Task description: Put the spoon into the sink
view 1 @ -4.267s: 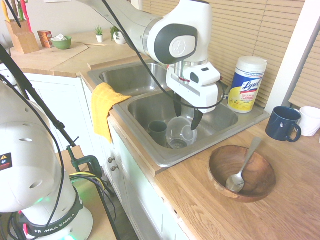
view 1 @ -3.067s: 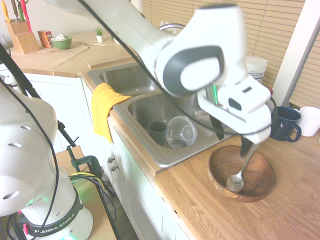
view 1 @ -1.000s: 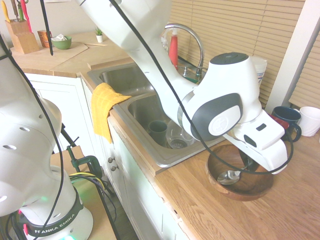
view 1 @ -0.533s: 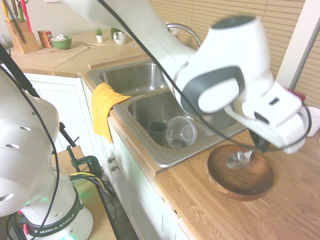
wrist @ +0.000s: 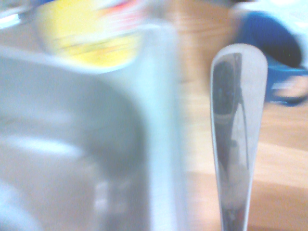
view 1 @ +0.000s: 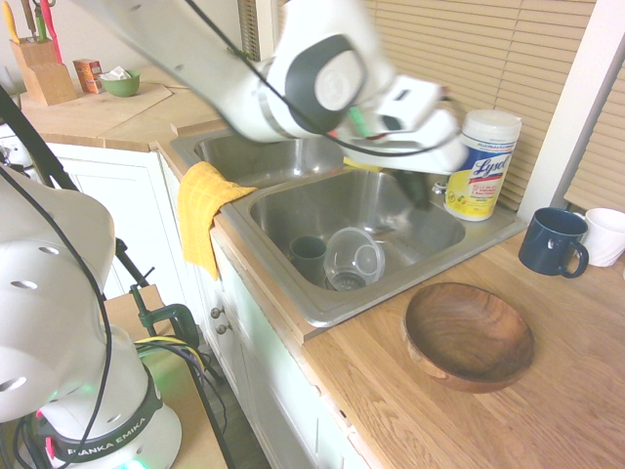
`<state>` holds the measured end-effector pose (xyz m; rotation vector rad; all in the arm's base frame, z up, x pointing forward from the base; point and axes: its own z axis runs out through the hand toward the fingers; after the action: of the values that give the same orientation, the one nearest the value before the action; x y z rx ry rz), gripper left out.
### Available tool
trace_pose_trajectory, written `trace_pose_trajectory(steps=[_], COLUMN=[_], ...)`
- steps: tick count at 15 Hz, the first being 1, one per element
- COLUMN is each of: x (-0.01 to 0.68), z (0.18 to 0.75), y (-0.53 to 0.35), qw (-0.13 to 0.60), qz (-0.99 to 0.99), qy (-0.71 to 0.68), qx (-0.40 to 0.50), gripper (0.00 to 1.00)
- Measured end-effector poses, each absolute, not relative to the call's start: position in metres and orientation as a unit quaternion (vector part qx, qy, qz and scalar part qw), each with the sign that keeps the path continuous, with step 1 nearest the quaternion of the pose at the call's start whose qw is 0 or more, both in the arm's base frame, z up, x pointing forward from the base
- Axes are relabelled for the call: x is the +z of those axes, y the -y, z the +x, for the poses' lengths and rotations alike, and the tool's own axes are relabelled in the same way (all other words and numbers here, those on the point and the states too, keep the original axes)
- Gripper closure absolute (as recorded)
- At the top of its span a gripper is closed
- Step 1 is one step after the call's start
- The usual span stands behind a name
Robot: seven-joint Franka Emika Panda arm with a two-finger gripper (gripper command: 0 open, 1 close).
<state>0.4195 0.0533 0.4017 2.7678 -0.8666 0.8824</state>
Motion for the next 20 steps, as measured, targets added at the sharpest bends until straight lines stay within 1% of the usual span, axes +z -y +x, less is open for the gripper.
trace_pose_trajectory(steps=[3, 5, 10, 12, 13, 16, 20], x=[0.362, 0.330, 0.248, 0.226, 0.220, 0.210, 0.205], z=[0.397, 0.382, 0.364, 0.357, 0.357, 0.360, 0.373], y=[-0.122, -0.151, -0.154, -0.148, -0.145, -0.136, -0.135], qw=[0.083, 0.103, 0.140, 0.147, 0.152, 0.148, 0.129], qz=[0.920, 0.923, 0.927, 0.928, 0.928, 0.929, 0.928], qy=[0.247, 0.228, 0.222, 0.225, 0.228, 0.245, 0.261], qx=[0.295, 0.293, 0.268, 0.258, 0.253, 0.234, 0.231], gripper=[1.00, 1.00, 1.00, 1.00, 0.00, 0.00, 0.00])
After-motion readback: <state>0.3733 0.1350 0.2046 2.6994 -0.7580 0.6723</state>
